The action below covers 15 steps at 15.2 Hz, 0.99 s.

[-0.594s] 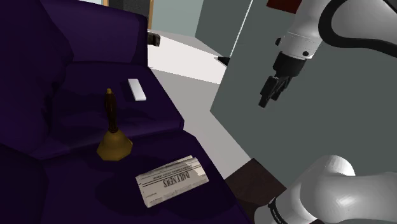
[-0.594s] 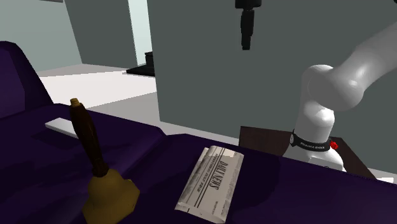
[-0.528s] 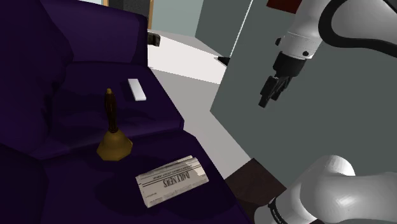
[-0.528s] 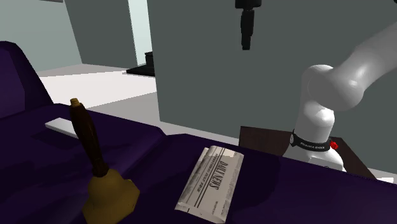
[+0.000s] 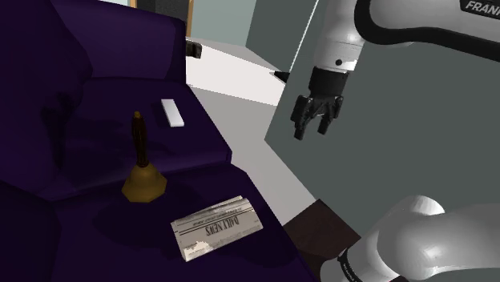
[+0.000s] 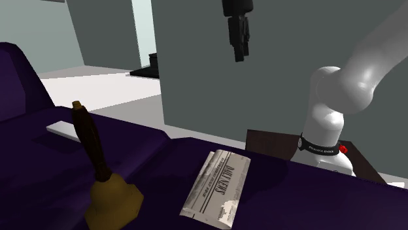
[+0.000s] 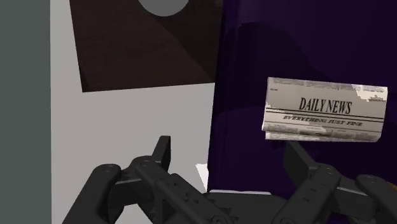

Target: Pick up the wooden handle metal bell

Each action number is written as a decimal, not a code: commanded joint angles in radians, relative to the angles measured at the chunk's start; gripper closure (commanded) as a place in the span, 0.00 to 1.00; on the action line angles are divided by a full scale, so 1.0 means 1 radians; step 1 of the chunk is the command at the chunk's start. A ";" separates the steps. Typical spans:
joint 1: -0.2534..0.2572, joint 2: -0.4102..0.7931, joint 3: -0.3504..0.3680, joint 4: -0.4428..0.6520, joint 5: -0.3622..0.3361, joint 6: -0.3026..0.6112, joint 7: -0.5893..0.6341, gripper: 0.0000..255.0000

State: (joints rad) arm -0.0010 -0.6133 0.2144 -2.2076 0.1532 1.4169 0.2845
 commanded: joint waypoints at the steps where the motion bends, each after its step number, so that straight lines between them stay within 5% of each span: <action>1: -0.005 0.065 0.035 0.038 0.043 -0.007 0.085 0.00; 15: 0.001 0.626 0.205 0.417 0.239 0.035 0.645 0.00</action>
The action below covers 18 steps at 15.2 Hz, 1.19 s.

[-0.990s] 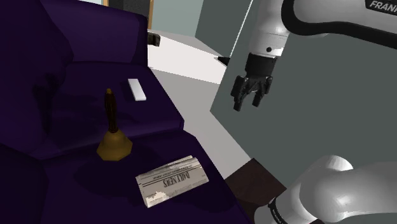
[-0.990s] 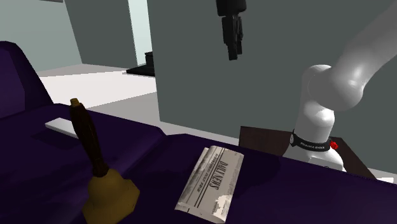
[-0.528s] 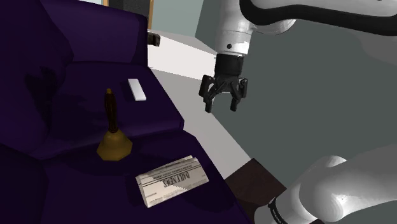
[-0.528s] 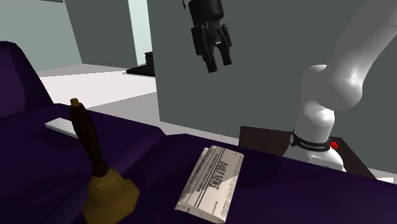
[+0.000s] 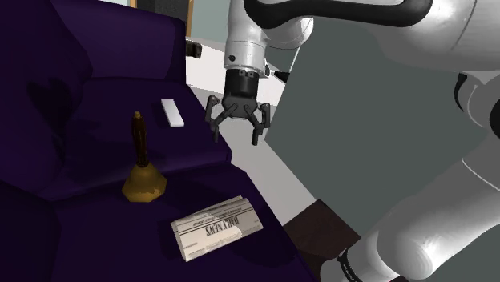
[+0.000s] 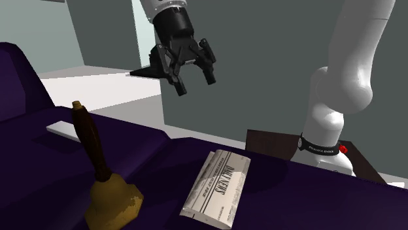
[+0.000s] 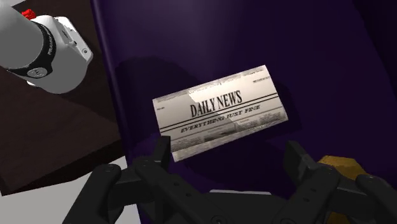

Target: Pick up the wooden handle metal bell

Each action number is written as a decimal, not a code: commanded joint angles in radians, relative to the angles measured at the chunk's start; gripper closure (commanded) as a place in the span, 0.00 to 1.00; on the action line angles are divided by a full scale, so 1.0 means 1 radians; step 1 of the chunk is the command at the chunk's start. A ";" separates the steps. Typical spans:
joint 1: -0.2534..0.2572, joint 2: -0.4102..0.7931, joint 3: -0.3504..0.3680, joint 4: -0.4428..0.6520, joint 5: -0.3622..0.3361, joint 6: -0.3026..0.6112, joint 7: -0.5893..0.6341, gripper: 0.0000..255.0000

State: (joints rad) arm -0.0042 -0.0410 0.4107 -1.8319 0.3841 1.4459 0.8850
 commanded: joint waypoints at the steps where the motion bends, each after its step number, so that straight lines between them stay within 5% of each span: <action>1: 0.010 0.097 0.013 0.073 0.016 0.012 0.082 0.00; 18: 0.150 0.805 0.003 0.739 0.133 0.054 0.574 0.00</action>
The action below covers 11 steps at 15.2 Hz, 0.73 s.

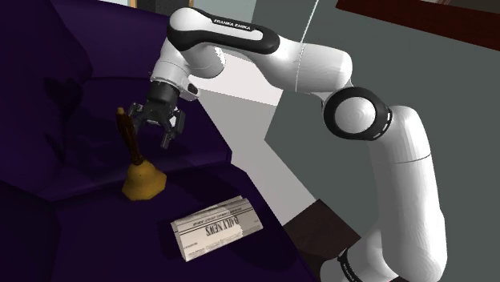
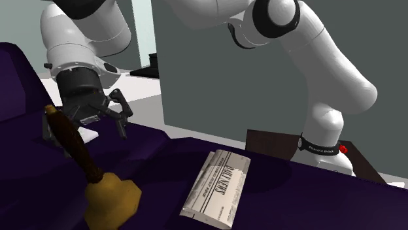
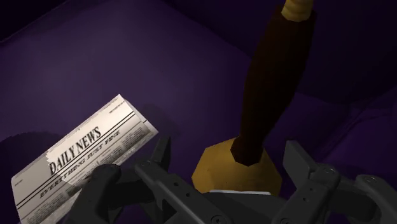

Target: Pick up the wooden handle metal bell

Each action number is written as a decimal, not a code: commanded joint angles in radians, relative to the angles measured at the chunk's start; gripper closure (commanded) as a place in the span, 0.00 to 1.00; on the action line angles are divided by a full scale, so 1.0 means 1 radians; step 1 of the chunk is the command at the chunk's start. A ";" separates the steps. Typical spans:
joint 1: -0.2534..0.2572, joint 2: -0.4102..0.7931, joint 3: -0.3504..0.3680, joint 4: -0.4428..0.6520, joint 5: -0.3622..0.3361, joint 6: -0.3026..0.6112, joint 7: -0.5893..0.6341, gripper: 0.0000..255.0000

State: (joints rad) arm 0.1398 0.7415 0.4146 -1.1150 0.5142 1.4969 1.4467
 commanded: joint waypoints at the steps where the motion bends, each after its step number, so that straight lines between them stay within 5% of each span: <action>1: 0.006 0.024 -0.002 0.012 0.003 0.012 0.006 0.00; 8: 0.006 0.037 -0.008 -0.036 -0.001 0.061 -0.031 0.00; 9: 0.007 0.037 -0.008 -0.035 0.000 0.061 -0.030 1.00; 11: 0.007 0.037 -0.008 -0.036 0.000 0.061 -0.030 1.00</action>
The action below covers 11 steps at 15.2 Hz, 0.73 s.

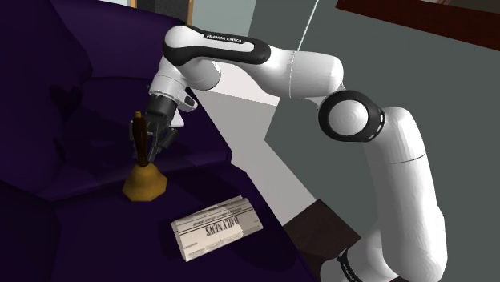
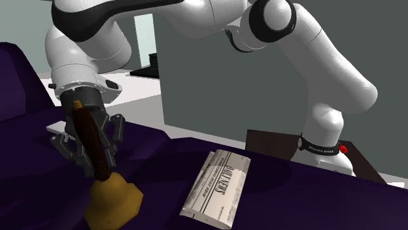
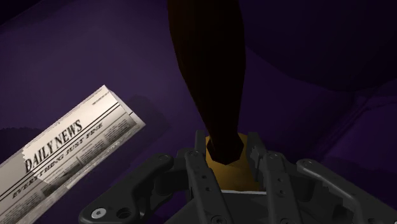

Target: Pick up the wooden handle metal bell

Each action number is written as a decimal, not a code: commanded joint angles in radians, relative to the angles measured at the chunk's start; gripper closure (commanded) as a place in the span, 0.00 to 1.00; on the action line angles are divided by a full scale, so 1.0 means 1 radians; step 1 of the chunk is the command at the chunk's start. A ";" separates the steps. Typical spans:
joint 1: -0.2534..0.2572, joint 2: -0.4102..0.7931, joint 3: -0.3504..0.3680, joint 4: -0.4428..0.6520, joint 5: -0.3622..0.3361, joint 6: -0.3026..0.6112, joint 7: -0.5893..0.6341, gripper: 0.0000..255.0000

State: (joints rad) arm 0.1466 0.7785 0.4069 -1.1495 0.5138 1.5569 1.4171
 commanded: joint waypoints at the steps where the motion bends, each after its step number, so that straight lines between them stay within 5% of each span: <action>1: 0.000 0.000 0.000 -0.001 0.000 0.001 0.000 1.00; 11: -0.001 -0.010 0.004 0.031 0.002 -0.034 0.025 1.00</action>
State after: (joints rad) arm 0.1448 0.7669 0.4103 -1.1315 0.5165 1.5330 1.4349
